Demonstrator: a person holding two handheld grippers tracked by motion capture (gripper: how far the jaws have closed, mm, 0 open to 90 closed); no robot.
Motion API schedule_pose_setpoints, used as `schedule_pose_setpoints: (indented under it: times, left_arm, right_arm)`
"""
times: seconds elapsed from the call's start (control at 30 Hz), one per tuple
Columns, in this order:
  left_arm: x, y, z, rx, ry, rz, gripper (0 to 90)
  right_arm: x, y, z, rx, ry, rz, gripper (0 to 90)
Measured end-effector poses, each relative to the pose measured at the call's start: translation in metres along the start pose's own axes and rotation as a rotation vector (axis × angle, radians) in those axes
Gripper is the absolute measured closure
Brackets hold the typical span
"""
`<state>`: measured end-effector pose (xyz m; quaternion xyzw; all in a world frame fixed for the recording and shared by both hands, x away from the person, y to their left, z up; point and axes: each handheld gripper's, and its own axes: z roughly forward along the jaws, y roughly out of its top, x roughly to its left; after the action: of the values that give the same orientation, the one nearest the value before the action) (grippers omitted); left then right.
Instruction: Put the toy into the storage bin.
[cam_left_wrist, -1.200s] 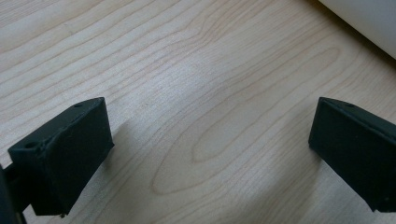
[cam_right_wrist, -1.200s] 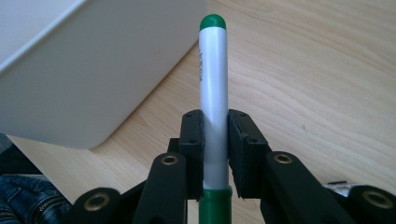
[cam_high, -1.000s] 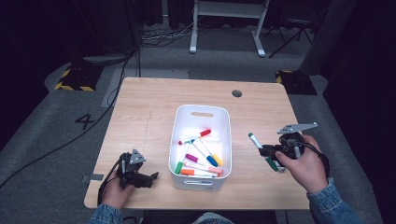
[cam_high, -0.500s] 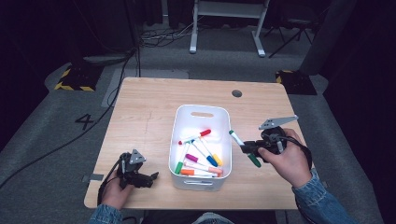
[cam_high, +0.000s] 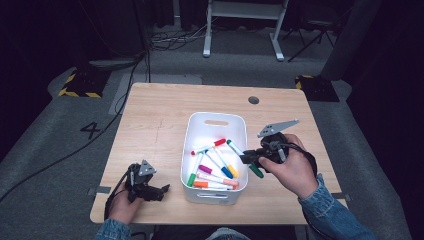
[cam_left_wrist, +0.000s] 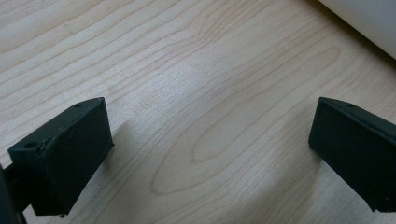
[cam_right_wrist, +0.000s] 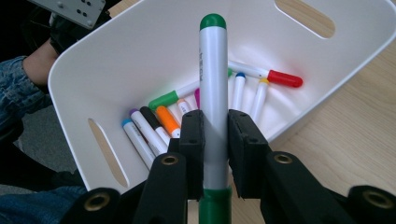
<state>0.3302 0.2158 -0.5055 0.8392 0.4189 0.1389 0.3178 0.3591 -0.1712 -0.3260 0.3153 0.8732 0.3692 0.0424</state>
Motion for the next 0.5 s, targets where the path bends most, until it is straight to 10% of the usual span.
schedule_pose_setpoints:
  times: [0.5]
  left_arm:
    - [0.000, 0.000, 0.000, 0.000, 0.000, 0.000, 0.0]
  right_arm:
    - [0.011, 0.012, 0.010, -0.016, 0.044, -0.006, 77.2]
